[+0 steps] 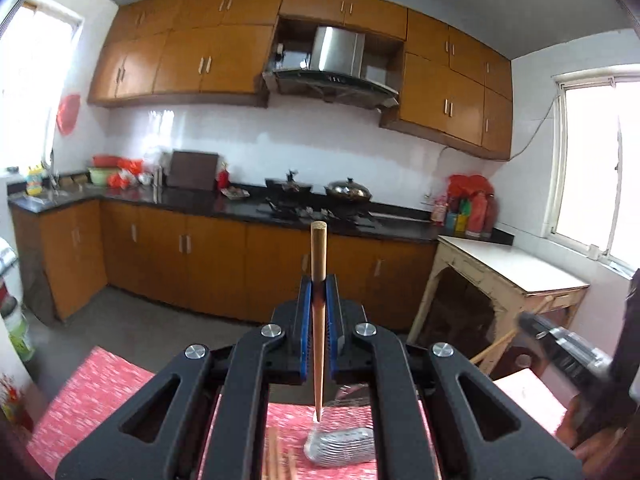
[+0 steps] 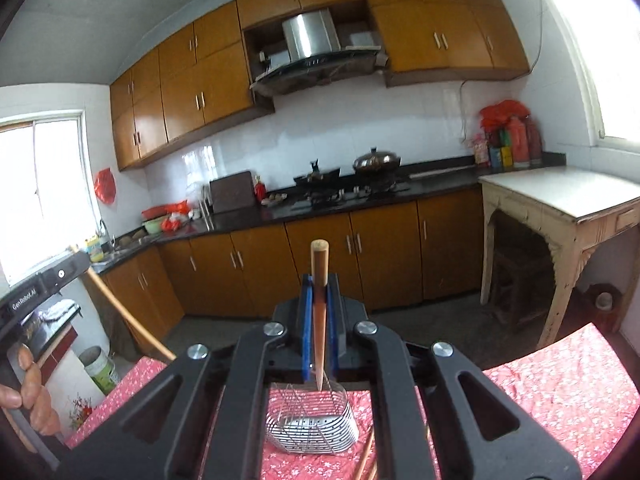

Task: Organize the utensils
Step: 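Lift the chopsticks upright and carry both tools to the wire utensil holder, then lower the chopsticks into the holder and open both tools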

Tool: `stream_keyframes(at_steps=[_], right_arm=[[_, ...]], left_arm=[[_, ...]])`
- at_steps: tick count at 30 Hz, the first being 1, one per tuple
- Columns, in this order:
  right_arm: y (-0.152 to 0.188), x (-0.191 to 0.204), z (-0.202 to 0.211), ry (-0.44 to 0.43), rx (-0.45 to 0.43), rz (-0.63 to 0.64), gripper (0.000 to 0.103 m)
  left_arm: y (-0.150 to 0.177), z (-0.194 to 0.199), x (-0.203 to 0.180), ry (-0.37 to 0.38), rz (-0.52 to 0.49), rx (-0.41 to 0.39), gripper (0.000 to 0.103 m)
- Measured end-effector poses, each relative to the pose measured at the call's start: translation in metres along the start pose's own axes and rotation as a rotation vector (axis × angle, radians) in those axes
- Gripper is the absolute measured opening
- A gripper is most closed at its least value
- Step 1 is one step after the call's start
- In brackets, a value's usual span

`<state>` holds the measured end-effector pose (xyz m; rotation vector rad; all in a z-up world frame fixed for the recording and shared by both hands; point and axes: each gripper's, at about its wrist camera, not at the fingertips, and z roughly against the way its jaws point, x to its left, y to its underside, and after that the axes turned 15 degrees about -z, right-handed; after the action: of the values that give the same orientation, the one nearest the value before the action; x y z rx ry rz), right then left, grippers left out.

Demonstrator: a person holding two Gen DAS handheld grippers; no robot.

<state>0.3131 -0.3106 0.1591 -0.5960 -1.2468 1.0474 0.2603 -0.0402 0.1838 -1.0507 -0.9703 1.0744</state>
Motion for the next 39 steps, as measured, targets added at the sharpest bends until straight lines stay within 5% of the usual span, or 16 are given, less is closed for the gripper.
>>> stream_keyframes(at_steps=[11, 24, 26, 28, 29, 39], right_arm=[[0.043, -0.036, -0.073, 0.009, 0.165, -0.067, 0.008], [0.06, -0.07, -0.107, 0.009, 0.265, -0.164, 0.012], [0.058, -0.074, -0.106, 0.022, 0.259, -0.18, 0.013], [0.056, -0.076, -0.103, 0.035, 0.247, -0.191, 0.019], [0.055, -0.077, -0.099, 0.04, 0.238, -0.197, 0.021], [0.047, -0.086, -0.047, 0.073, 0.134, -0.208, 0.035]], left_arm=[[0.059, -0.084, -0.022, 0.0, 0.03, 0.111, 0.007], [0.093, -0.112, -0.023, 0.008, 0.008, 0.245, 0.007], [0.092, -0.11, -0.019, 0.012, 0.018, 0.253, 0.012], [0.091, -0.106, -0.014, -0.008, 0.024, 0.253, 0.04], [0.089, -0.101, -0.01, -0.022, 0.029, 0.243, 0.043], [0.08, -0.054, 0.015, -0.068, 0.052, 0.192, 0.046]])
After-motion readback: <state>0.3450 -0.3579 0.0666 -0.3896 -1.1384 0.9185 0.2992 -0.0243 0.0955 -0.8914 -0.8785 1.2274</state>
